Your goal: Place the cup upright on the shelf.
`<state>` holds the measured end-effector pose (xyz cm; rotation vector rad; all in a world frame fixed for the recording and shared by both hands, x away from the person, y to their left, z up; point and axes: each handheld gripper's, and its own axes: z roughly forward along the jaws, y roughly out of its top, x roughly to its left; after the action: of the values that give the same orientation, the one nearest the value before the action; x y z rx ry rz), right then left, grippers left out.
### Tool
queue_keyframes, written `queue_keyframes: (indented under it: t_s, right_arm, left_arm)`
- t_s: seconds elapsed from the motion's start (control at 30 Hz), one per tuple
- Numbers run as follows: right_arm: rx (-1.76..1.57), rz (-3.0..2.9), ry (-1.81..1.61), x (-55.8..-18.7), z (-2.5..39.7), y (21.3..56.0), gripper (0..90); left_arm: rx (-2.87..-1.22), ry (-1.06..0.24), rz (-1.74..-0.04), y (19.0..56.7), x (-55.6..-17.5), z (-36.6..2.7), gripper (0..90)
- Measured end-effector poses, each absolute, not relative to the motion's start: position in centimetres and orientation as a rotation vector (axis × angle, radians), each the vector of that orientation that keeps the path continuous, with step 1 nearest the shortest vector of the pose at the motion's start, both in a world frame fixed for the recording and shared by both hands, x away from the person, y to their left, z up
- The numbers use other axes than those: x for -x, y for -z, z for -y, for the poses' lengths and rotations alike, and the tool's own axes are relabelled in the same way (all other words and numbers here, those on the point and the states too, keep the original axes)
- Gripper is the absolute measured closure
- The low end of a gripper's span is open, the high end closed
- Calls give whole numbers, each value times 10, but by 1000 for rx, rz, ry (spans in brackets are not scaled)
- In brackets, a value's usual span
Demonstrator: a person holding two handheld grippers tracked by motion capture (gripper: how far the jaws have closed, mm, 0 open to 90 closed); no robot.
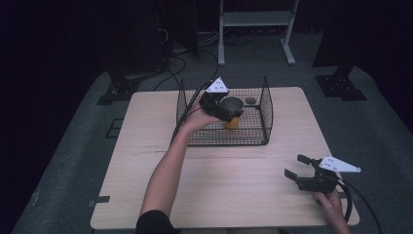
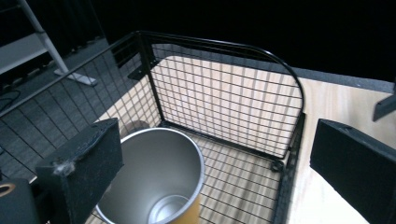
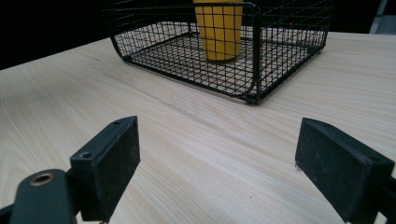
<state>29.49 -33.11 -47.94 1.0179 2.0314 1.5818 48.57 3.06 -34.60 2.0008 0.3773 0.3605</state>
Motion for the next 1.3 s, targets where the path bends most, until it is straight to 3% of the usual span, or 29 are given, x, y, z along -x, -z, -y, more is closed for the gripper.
queue_keyframes:
  t_s: [1.3]
  right_arm:
    - [-1019, -2025, -1554, -294, 329, 479, 129]
  left_arm:
    - [-1941, -372, -330, 356, -412, -64, 20]
